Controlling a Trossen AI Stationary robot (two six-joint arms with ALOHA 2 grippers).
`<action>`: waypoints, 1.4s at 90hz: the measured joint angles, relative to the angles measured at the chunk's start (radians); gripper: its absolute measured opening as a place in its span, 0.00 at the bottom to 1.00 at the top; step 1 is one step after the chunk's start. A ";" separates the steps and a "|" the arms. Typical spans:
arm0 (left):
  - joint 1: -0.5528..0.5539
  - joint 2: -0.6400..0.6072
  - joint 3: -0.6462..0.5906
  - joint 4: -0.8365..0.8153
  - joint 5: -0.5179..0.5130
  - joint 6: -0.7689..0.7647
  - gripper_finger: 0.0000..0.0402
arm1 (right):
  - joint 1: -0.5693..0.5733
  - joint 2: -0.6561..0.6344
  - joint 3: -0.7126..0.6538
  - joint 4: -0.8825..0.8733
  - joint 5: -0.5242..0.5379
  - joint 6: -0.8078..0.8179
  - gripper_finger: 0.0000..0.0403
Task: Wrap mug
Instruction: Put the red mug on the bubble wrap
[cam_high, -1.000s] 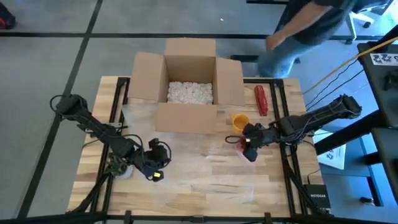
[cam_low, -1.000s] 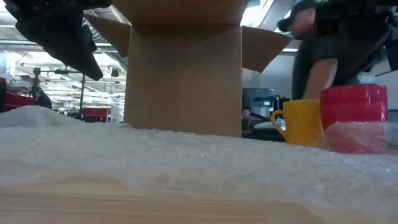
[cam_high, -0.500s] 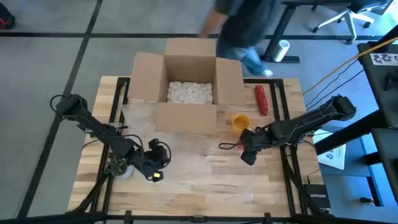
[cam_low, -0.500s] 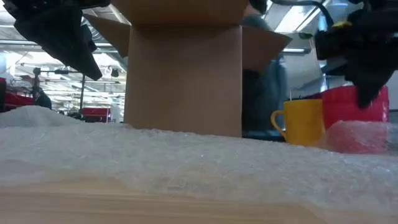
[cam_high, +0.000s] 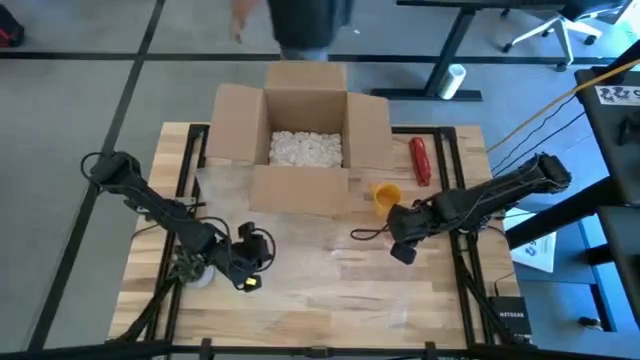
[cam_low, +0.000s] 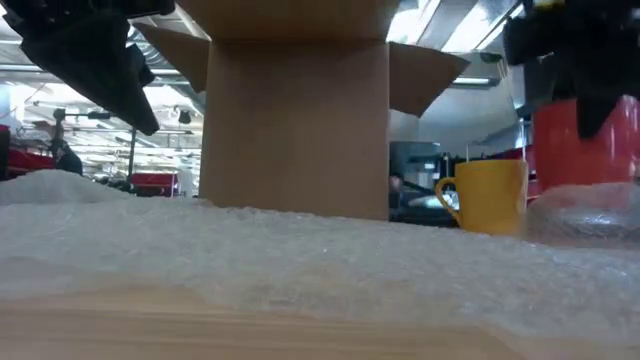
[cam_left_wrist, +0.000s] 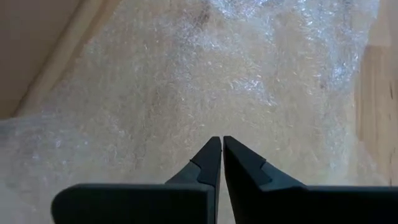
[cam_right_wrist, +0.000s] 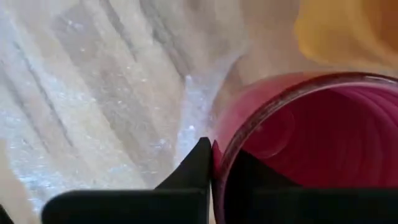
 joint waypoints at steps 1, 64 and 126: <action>0.000 0.000 0.000 -0.001 0.000 0.000 0.00 | 0.000 0.000 0.009 -0.001 0.000 0.001 0.01; -0.076 0.000 0.000 -0.015 0.000 -0.030 0.00 | 0.189 0.523 0.535 0.058 0.018 -0.019 0.00; -0.334 0.000 0.000 -0.013 -0.136 -0.233 0.00 | 0.021 0.890 0.878 0.182 -0.049 -0.176 0.00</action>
